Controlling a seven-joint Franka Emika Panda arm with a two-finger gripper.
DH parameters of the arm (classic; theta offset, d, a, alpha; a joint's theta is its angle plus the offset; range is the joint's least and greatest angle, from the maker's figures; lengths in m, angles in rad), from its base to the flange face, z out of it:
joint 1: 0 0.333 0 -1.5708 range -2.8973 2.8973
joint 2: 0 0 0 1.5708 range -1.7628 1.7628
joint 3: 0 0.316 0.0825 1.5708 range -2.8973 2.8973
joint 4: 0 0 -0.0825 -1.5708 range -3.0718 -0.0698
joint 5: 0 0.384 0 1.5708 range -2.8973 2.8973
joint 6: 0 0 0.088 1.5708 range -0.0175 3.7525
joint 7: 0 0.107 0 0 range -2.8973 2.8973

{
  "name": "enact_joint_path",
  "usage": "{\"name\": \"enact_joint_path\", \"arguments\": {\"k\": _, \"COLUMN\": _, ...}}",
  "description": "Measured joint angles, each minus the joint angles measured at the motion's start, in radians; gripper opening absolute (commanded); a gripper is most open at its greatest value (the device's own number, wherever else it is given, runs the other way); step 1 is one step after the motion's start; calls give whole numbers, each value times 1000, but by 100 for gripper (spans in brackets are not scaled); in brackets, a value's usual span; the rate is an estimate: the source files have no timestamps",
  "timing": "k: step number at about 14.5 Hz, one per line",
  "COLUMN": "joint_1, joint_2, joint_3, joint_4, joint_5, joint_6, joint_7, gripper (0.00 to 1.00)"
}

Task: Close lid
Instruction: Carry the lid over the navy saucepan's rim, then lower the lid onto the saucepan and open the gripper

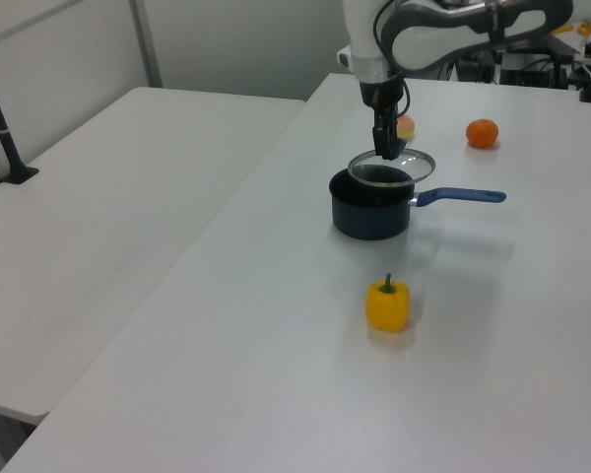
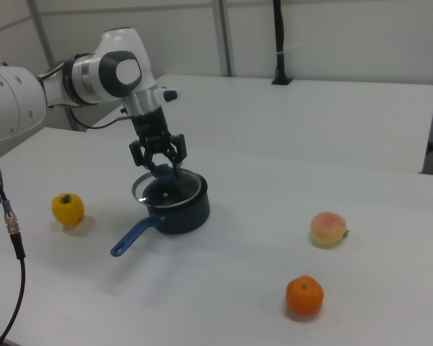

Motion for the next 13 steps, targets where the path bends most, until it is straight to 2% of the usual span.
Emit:
{"name": "enact_joint_path", "arguments": {"k": 9, "joint_1": 15, "joint_2": 33, "joint_3": 2, "joint_4": 7, "joint_5": -76, "joint_6": 74, "joint_7": 15, "gripper": 25}}
{"name": "enact_joint_path", "arguments": {"k": 13, "joint_1": 15, "joint_2": 55, "joint_3": 10, "joint_4": 7, "joint_5": -84, "joint_6": 101, "joint_7": 20, "gripper": 25}}
